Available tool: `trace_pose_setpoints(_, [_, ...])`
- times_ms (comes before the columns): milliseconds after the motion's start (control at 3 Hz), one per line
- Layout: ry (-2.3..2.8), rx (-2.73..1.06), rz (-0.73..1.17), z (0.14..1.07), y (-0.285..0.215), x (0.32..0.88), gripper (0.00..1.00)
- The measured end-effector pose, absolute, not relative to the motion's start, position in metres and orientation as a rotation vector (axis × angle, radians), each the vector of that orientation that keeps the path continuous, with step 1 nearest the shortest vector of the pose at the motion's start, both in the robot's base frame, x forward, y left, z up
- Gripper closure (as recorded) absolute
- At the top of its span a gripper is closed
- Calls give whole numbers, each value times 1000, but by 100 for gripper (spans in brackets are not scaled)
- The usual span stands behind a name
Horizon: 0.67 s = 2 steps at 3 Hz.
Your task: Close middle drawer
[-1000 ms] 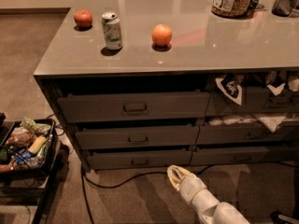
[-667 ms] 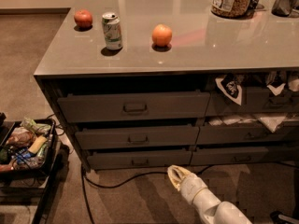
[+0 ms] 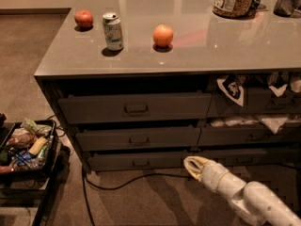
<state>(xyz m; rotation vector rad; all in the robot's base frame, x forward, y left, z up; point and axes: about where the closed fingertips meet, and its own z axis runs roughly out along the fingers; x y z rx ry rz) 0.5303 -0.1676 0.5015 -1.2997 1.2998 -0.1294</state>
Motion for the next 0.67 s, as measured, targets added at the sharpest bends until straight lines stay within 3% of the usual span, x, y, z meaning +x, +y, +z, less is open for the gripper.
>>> trace_pose_setpoints(667, [1224, -1367, -106, 527, -182, 533, 100])
